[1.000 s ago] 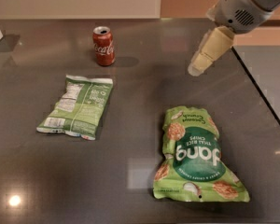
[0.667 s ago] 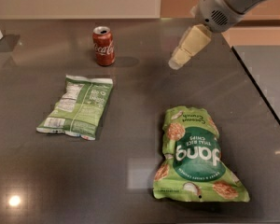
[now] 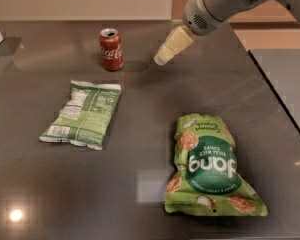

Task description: Move coke can near green rice chip bag

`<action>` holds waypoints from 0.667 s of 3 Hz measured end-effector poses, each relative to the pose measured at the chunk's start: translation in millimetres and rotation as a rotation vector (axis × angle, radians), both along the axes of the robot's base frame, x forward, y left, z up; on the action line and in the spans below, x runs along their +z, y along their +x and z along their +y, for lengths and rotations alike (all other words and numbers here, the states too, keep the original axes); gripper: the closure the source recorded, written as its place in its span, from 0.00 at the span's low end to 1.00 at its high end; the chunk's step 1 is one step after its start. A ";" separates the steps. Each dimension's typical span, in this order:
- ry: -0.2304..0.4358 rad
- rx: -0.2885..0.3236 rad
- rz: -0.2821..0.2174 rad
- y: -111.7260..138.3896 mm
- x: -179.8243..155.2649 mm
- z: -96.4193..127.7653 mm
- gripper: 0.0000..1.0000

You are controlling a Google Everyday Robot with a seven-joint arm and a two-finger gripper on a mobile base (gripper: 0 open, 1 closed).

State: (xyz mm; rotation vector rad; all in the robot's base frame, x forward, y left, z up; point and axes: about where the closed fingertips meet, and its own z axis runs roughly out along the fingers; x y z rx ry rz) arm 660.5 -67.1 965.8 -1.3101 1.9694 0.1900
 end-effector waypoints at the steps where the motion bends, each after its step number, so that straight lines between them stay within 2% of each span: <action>1: 0.057 -0.019 0.008 26.9 -14.6 24.8 0.00; 2: 0.116 -0.027 0.018 47.7 -26.0 52.7 0.00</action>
Offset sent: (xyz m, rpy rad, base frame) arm 0.0750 0.0845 -0.0371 0.1956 0.0251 -0.0443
